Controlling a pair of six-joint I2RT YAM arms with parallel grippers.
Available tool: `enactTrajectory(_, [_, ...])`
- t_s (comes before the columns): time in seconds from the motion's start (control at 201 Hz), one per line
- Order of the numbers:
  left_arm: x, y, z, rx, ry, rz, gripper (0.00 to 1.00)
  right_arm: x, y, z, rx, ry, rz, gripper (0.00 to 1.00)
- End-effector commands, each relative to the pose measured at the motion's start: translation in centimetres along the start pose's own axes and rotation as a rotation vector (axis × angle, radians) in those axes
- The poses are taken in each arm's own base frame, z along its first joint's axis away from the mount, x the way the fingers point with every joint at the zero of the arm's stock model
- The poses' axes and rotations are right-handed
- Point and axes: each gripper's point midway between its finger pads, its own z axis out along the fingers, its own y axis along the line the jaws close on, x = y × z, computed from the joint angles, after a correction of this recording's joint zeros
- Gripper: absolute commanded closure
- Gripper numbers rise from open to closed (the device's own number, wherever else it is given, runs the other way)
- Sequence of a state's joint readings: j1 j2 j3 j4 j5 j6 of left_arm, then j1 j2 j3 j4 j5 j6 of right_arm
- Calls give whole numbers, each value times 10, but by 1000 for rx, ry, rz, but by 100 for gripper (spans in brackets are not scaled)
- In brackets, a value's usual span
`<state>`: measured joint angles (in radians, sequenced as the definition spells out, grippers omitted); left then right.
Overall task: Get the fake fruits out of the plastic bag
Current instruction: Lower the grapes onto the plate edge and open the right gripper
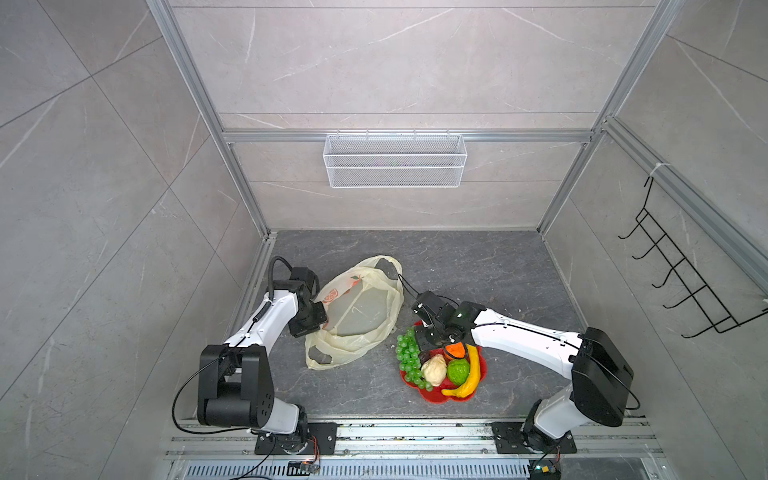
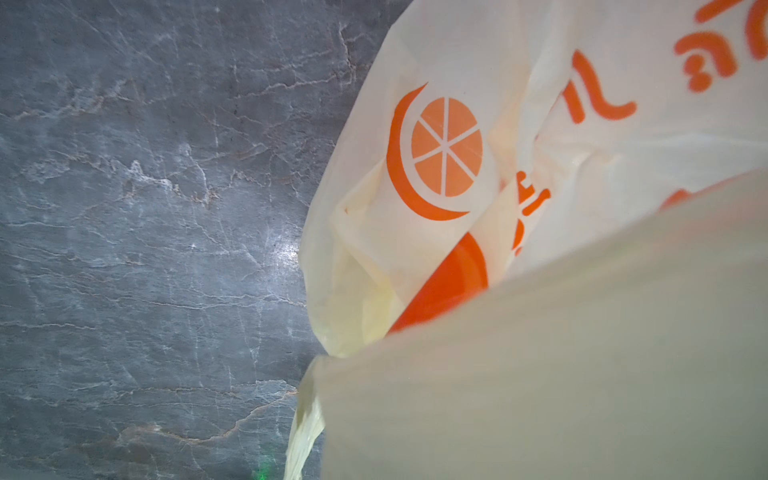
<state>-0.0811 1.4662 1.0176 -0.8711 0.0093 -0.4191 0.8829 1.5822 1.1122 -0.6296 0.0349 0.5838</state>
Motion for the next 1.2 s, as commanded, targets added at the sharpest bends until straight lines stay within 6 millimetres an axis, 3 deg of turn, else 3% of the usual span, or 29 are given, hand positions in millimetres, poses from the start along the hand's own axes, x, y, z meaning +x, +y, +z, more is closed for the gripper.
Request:
enactTrajectory(0.0, [-8,-6,-17,26,-49,25,99,-1,1,-1,-11,-11,-10,77])
enactTrajectory(0.324, [-10,-6,-21,29,-69,26,99,-5,0,-26,-35,-67,-24,69])
enactTrajectory(0.503, [-15,-7,-25,25,-90,31,99,-11,-6,-55,-32,-138,-25,59])
enactTrajectory(0.602, [-29,-16,-33,57,-118,31,100,-15,-16,-80,-5,-209,-26,56])
enactTrajectory(0.727, [-54,-47,-56,96,-144,110,100,-20,-40,-113,73,-317,-14,52])
enactTrajectory(0.881, [-92,-108,-80,171,-218,269,100,-18,-71,-148,166,-442,31,49])
enactTrajectory(1.055, [-129,-179,-78,255,-246,341,100,-3,-100,-169,204,-548,124,48])
enactTrajectory(1.195, [-159,-231,-72,345,-259,351,100,13,-116,-169,212,-574,164,45])
